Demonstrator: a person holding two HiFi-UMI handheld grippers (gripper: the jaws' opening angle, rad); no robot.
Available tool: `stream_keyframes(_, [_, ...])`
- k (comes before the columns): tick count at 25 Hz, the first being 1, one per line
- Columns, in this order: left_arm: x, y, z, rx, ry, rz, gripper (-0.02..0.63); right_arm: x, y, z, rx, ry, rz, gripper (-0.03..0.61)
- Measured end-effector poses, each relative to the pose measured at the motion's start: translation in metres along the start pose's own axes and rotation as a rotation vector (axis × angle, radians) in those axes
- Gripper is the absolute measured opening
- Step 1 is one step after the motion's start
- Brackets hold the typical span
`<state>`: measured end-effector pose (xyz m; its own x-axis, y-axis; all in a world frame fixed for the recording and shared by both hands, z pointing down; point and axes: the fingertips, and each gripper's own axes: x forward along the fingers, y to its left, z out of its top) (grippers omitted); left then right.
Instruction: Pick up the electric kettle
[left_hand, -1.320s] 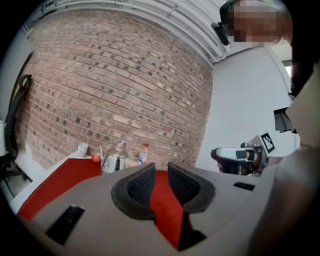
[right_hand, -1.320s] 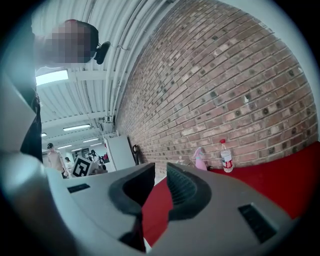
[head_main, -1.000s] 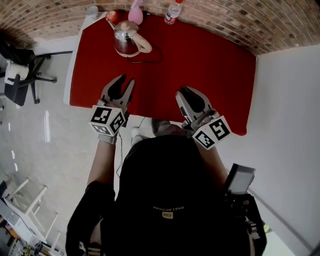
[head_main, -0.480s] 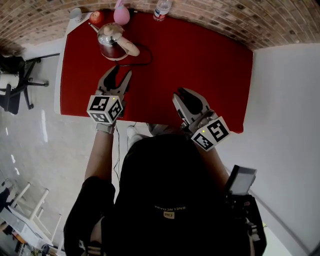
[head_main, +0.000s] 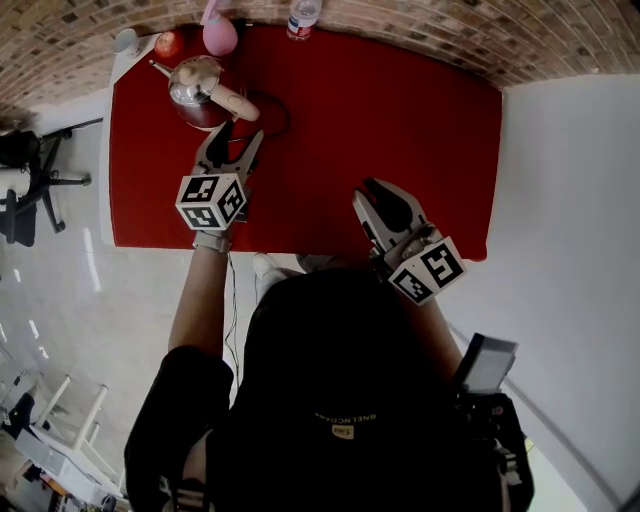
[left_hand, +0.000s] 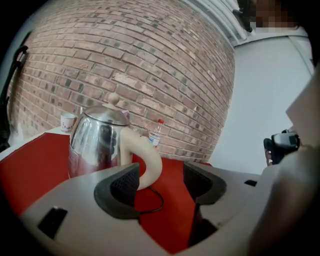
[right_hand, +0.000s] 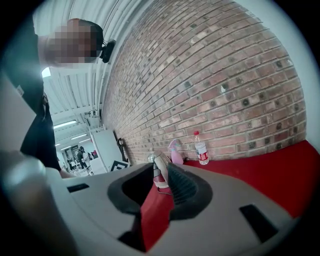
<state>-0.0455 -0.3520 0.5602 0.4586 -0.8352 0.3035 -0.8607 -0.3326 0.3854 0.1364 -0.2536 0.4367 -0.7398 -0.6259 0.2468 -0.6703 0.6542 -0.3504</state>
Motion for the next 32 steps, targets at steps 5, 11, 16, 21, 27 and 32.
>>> stream_keyframes(5, [0.02, 0.005, -0.006, -0.031, 0.016, 0.009, 0.267, -0.005, -0.016, -0.002, 0.014, 0.004, -0.028, 0.081])
stream_keyframes(11, [0.041, 0.013, -0.013, -0.067, 0.03, 0.025, 0.268, -0.011, -0.027, -0.003, 0.02, 0.009, -0.042, 0.082])
stream_keyframes(16, [0.056, 0.018, -0.018, -0.064, 0.045, 0.032, 0.268, -0.016, -0.036, -0.003, 0.03, 0.011, -0.053, 0.083])
stream_keyframes(21, [0.066, 0.015, -0.021, -0.002, 0.054, 0.031, 0.267, -0.017, -0.045, -0.005, 0.033, 0.017, -0.049, 0.083])
stream_keyframes(27, [0.075, 0.012, -0.019, 0.058, 0.056, 0.029, 0.267, -0.017, -0.052, -0.006, 0.036, 0.027, -0.039, 0.083])
stream_keyframes(32, [0.08, 0.015, -0.015, 0.056, 0.047, 0.066, 0.266, -0.016, -0.058, -0.003, 0.035, 0.025, -0.028, 0.083])
